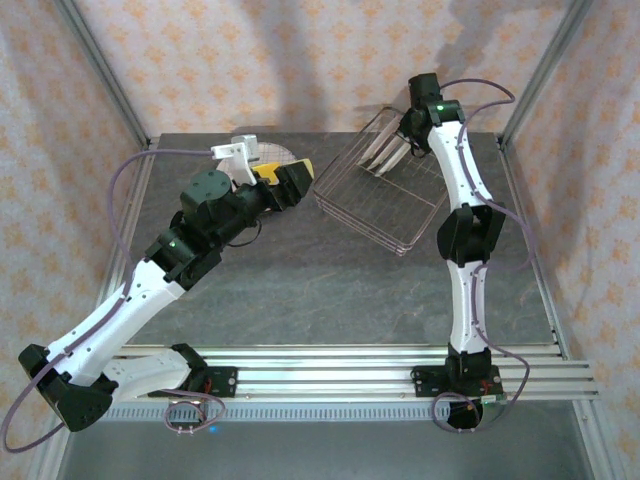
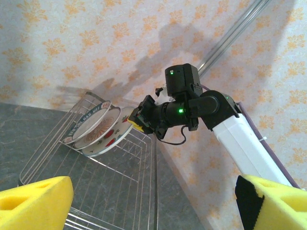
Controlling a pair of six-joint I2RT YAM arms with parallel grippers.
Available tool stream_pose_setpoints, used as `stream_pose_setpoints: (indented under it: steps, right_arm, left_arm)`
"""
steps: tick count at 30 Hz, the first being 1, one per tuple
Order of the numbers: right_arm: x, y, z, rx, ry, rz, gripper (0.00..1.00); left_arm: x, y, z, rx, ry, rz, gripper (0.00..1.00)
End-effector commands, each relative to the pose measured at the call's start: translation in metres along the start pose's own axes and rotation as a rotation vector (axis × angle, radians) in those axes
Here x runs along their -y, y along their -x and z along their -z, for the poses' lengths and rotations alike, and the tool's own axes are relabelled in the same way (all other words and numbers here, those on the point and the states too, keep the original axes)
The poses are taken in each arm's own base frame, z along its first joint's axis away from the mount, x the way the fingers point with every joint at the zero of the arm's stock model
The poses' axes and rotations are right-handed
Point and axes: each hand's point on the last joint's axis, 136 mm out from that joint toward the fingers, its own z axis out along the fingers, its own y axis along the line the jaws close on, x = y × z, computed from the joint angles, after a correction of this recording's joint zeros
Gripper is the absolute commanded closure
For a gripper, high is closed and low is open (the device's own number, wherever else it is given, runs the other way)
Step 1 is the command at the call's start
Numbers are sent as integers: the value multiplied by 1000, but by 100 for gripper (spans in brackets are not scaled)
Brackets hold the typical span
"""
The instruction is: Unload the plates from the dish rack
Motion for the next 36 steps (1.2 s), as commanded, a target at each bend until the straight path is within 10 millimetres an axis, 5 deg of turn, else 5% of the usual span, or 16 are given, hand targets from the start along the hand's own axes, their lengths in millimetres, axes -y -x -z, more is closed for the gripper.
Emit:
stream_pose_setpoints:
  steps: [1, 16, 36]
  right_arm:
    - [-14, 19, 20, 76, 44, -16, 100]
    - [-20, 35, 75, 167, 53, -62, 100]
    - [-24, 46, 106, 209, 93, -71, 100]
  left_arm:
    - [17, 15, 7, 39, -51, -14, 12]
    - [18, 14, 9, 37, -56, 0, 12]
    - [19, 12, 10, 31, -58, 7, 12]
